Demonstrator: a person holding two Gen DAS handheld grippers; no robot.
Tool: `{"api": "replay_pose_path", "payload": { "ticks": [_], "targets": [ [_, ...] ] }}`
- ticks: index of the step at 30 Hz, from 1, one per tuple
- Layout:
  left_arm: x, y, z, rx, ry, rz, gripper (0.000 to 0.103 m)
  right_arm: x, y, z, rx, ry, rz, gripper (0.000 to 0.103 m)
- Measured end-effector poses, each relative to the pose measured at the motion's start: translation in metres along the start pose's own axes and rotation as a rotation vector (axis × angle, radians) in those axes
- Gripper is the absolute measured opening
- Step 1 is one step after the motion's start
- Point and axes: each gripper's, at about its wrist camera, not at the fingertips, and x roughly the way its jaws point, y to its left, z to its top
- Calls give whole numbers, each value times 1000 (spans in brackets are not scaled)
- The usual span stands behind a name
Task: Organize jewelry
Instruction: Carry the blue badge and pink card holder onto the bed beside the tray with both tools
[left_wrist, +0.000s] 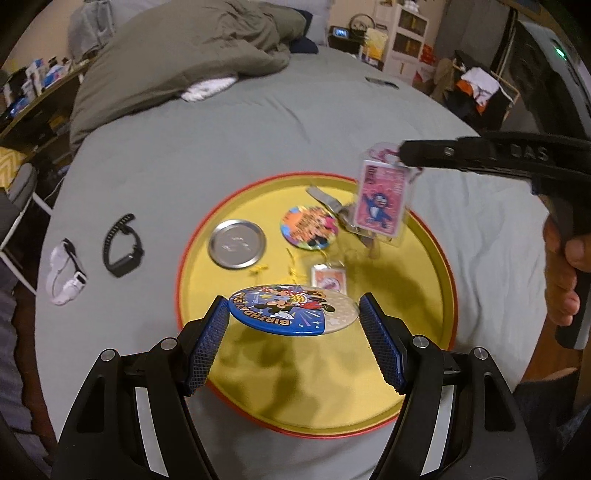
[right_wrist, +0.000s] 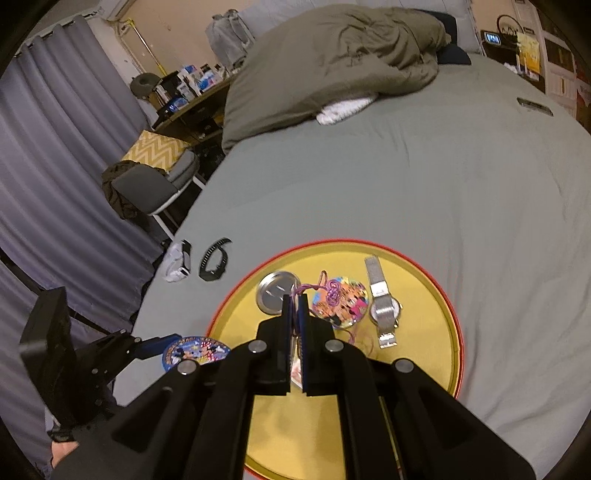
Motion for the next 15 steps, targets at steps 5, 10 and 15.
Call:
{"api": "replay_pose_path", "payload": {
  "ticks": [5, 10, 15],
  "targets": [
    [-16, 21, 8, -45, -43, -3, 70, -13, 24, 7, -33, -31, 14, 4],
    [-30, 47, 12, -75, -80, 39, 70, -10, 48, 10, -59, -31, 42, 4],
    [-43, 84, 9, -129, -103, 72, 70, 5, 75, 14, -84, -12, 77, 4]
  ]
}}
